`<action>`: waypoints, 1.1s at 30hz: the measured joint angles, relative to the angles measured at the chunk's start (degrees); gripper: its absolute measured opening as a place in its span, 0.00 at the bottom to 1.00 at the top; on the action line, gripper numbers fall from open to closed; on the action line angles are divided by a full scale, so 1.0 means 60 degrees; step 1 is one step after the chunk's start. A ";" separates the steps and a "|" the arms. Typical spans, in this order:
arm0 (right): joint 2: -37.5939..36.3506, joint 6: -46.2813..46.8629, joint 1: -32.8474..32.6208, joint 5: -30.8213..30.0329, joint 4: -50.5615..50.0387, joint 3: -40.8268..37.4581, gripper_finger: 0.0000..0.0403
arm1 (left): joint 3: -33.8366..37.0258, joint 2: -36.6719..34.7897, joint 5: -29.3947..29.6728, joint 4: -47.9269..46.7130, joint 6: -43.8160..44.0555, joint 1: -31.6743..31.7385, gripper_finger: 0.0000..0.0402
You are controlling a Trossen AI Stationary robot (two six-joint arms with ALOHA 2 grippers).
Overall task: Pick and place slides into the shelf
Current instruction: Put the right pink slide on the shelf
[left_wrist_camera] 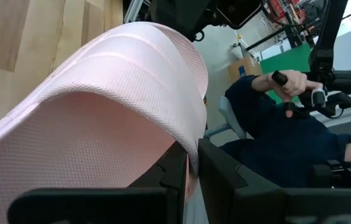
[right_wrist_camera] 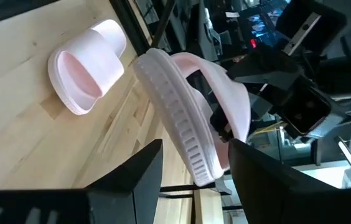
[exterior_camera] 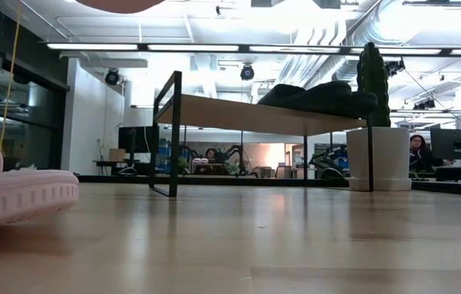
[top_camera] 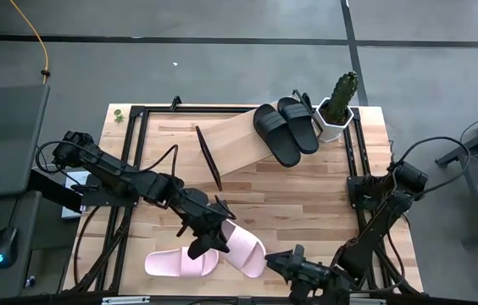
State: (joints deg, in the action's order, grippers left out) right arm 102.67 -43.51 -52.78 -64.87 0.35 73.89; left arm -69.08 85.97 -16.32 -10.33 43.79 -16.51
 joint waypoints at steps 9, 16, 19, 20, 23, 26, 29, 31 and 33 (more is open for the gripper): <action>0.0007 -0.0189 0.0358 0.0597 0.0237 0.0000 0.43 | 0.0000 0.0000 0.0000 0.0000 0.0000 0.0000 0.07; 0.0007 -0.0385 0.0474 0.0922 0.0563 0.0000 0.43 | 0.0000 0.0000 0.0029 0.0000 -0.0013 -0.0001 0.07; 0.0007 -0.0499 0.0483 0.0931 0.0638 -0.0004 0.43 | 0.0000 0.0000 0.0029 0.0000 -0.0044 -0.0004 0.07; 0.0007 -0.0510 0.0486 0.0941 0.0675 -0.0004 0.43 | 0.0000 0.0000 0.0033 -0.0002 -0.0047 -0.0004 0.07; 0.0007 -0.0510 0.0504 0.1109 0.0723 -0.0004 0.43 | 0.0000 0.0000 0.0033 -0.0001 -0.0051 -0.0004 0.07; 0.0007 -0.0473 0.0570 0.1225 0.0725 -0.0004 0.43 | 0.0000 0.0000 0.0036 0.0000 -0.0058 -0.0004 0.07; 0.0007 -0.0441 0.0640 0.1423 0.0719 -0.0004 0.40 | 0.0000 0.0000 0.0058 0.0000 -0.0073 -0.0004 0.07; 0.0007 -0.0455 0.0671 0.1524 0.0718 -0.0004 0.36 | 0.0000 0.0000 0.0065 -0.0002 -0.0074 -0.0004 0.07; 0.0007 -0.0472 0.0697 0.1587 0.0717 -0.0004 0.31 | 0.0000 0.0000 0.0068 -0.0004 -0.0076 -0.0004 0.07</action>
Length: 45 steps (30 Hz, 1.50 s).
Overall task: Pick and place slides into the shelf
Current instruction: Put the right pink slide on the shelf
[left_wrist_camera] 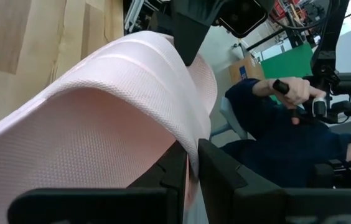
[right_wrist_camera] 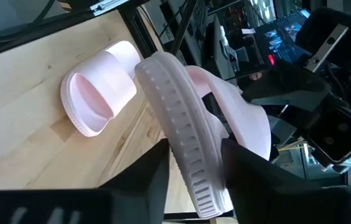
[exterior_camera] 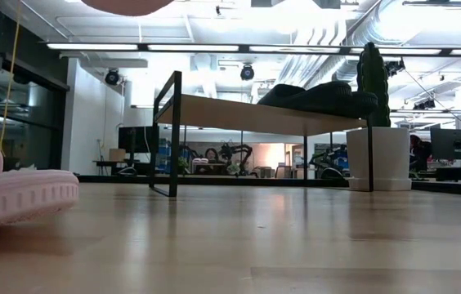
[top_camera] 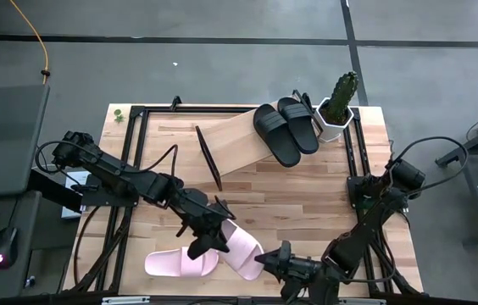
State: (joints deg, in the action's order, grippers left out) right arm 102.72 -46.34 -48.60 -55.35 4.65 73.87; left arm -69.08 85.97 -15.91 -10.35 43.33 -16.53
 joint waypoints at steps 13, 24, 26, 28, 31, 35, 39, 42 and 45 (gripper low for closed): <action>0.0000 -0.0039 0.0011 0.0300 0.0048 0.0000 0.03 | 0.0000 -0.0007 0.0038 0.0014 -0.0152 0.0004 0.07; 0.0000 -0.0050 0.0012 0.0117 0.0053 0.0000 0.05 | 0.0000 -0.0007 0.0082 -0.0032 -0.0806 0.0011 0.07; 0.0000 -0.0078 0.0012 0.0058 0.0053 0.0000 0.05 | 0.0000 -0.0007 0.0086 -0.0039 -0.1034 0.0011 0.07; 0.0000 -0.0081 0.0012 -0.0023 0.0053 0.0000 0.05 | 0.0000 -0.0007 0.0160 -0.0065 -0.1192 0.0011 0.07; 0.0000 -0.0110 0.0008 -0.0212 0.0049 0.0000 0.05 | 0.0000 -0.0007 0.0271 -0.0101 -0.1388 0.0011 0.07; 0.0000 -0.0112 0.0004 -0.0239 0.0050 0.0000 0.05 | 0.0000 -0.0007 0.0286 -0.0099 -0.1432 0.0015 0.07; 0.0000 -0.0110 0.0004 -0.0259 0.0050 0.0000 0.05 | 0.0000 -0.0007 0.0282 -0.0100 -0.1420 0.0015 0.07; 0.0000 -0.0110 0.0004 -0.0265 0.0053 -0.0001 0.05 | 0.0000 -0.0007 0.0282 -0.0102 -0.1406 0.0012 0.07; 0.0000 -0.0110 0.0004 -0.0271 0.0053 0.0000 0.05 | 0.0000 -0.0007 0.0278 -0.0102 -0.1317 0.0012 0.08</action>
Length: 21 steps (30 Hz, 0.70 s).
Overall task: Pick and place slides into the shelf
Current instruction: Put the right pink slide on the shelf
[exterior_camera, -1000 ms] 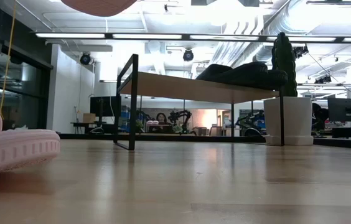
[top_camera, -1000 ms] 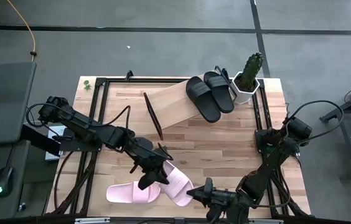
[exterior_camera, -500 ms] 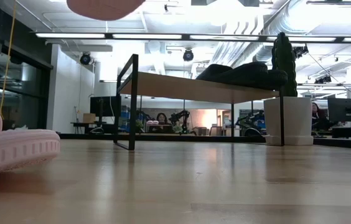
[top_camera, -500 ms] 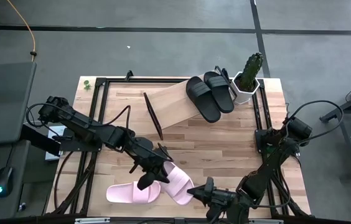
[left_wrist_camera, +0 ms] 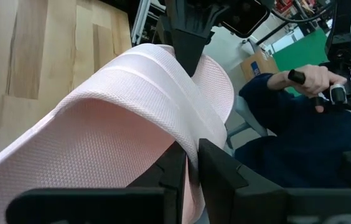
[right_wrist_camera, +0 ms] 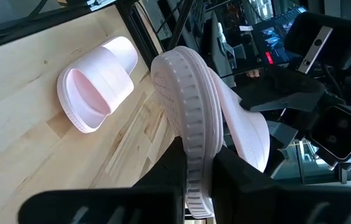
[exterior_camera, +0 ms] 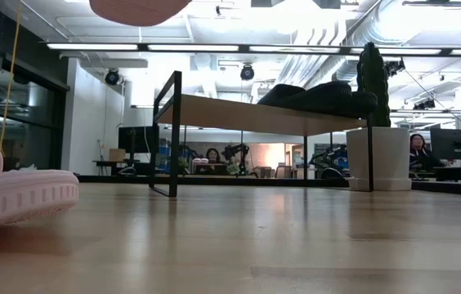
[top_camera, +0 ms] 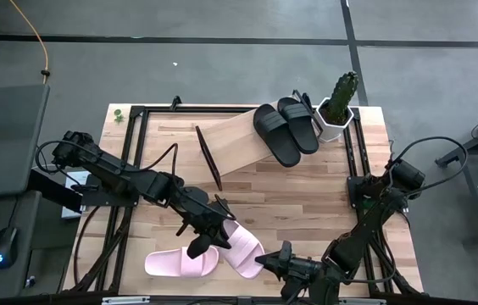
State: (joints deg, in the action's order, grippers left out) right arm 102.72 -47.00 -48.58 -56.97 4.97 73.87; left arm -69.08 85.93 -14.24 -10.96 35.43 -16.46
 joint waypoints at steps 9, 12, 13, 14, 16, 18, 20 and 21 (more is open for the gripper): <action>0.0000 0.0004 0.0025 -0.0214 0.0047 0.0000 0.05 | 0.0000 0.0015 0.0096 0.0001 0.0137 -0.0001 0.31; -0.0001 0.0016 0.0025 -0.0572 0.0055 0.0000 0.05 | 0.0000 0.0018 0.0131 -0.0001 0.0137 -0.0009 0.38; -0.0004 0.0007 0.0009 -0.0666 0.0052 0.0000 0.05 | 0.0000 0.0018 0.0147 0.0003 0.0138 -0.0009 0.40; -0.0004 0.0000 -0.0015 -0.0685 0.0055 0.0000 0.05 | 0.0000 0.0018 0.0219 0.0018 0.0134 -0.0009 0.41; -0.0004 -0.0001 -0.0048 -0.0724 0.0051 0.0000 0.05 | 0.0000 0.0018 0.0384 0.0014 0.0136 -0.0009 0.44; -0.0006 0.0040 -0.0090 -0.0762 0.0047 0.0000 0.05 | 0.0000 -0.0049 0.0471 -0.0002 0.0056 -0.0009 0.45; -0.0007 0.0082 -0.0124 -0.0888 0.0044 0.0000 0.05 | -0.0003 -0.0115 0.0486 0.0084 -0.0115 0.0082 0.46; -0.0007 0.0087 -0.0149 -0.0979 0.0043 0.0000 0.05 | -0.0001 -0.0208 0.0490 -0.0011 -0.0177 0.0152 0.46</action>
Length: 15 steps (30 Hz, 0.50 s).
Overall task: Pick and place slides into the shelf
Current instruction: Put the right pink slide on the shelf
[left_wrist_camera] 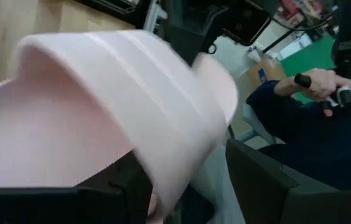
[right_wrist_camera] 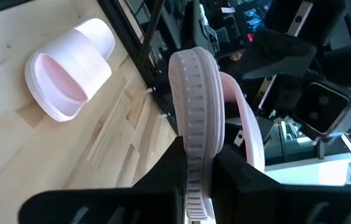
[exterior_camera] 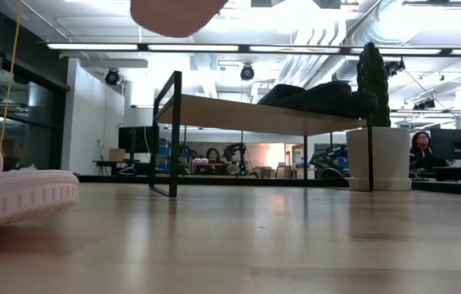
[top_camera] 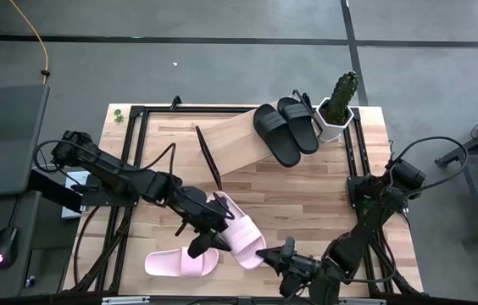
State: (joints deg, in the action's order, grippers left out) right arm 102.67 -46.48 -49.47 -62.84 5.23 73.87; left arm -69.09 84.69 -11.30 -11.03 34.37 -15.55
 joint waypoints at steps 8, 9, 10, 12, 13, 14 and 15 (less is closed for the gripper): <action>-0.0085 0.0066 -0.0132 -0.0089 -0.0014 0.0000 0.05 | 0.0001 -0.0691 0.0107 -0.0887 -0.0524 0.0740 0.46; -0.0122 0.0078 -0.0133 -0.0103 -0.0020 0.0000 0.05 | 0.0001 -0.0772 0.0107 -0.1017 -0.0524 0.0815 0.46; -0.0164 0.0095 -0.0152 -0.0118 -0.0035 0.0000 0.05 | 0.0001 -0.0819 0.0103 -0.0991 -0.0528 0.0877 0.46; -0.0229 0.0093 -0.0201 -0.0289 -0.0041 0.0000 0.05 | 0.0002 -0.0978 0.0051 -0.1128 -0.0539 0.1028 0.46; -0.0266 0.0098 -0.0204 -0.0383 -0.0116 0.0000 0.05 | 0.0005 -0.1044 -0.0014 -0.1104 -0.0539 0.1087 0.46; -0.0327 0.0195 -0.0219 -0.0476 -0.0294 0.0000 0.05 | 0.0002 -0.1124 -0.0058 -0.1010 -0.0546 0.1156 0.46; -0.0393 0.0311 -0.0222 -0.0529 -0.0489 0.0000 0.05 | 0.0005 -0.1235 -0.0108 -0.1060 -0.0549 0.1238 0.46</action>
State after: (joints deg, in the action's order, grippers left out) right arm 100.31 -44.61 -50.81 -66.02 2.30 73.87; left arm -69.06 77.28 -11.94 -17.39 31.07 -8.12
